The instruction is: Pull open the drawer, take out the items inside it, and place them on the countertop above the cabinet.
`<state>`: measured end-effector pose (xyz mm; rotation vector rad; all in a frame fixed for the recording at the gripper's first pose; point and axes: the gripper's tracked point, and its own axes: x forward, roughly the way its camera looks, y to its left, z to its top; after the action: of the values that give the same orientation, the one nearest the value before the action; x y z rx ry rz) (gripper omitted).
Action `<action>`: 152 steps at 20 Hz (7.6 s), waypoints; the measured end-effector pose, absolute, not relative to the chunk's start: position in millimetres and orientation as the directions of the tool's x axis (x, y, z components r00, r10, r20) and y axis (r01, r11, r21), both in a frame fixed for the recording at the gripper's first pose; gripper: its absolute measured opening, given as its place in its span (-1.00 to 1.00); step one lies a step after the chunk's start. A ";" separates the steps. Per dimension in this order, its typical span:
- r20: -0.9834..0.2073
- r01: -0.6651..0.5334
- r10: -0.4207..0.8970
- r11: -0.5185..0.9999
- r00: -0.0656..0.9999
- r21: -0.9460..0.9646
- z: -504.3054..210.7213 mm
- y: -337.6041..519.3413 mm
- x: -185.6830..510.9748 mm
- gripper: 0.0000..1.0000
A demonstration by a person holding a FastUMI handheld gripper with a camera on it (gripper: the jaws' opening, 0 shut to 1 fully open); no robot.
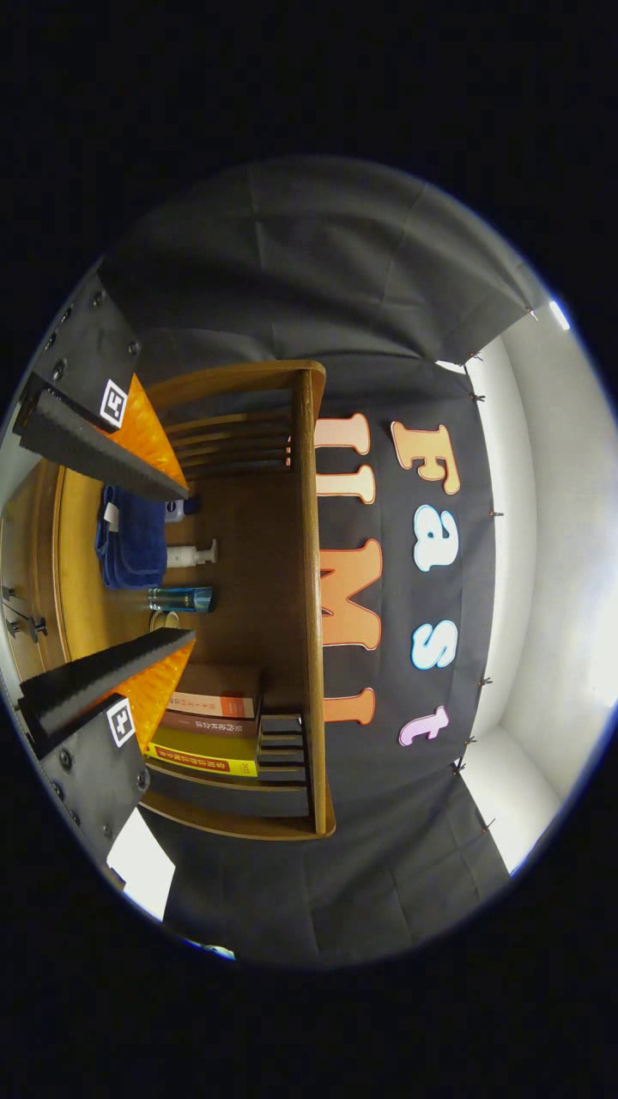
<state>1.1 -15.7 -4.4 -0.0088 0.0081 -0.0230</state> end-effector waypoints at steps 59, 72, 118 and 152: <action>-0.378 0.092 -0.095 0.995 0.921 -0.026 -389.6 -118.4 -38.4 -0.11; -0.377 0.103 -0.119 0.993 0.919 -0.062 -375.6 -117.7 -88.0 -0.11; -0.430 0.104 -0.086 0.994 0.899 0.018 -296.1 -104.9 -184.9 0.01; -0.790 -0.013 0.010 1.000 0.612 0.002 -309.4 -104.0 -42.1 -0.49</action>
<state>-42.1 -104.0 -309.4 -0.0039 0.9115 0.0135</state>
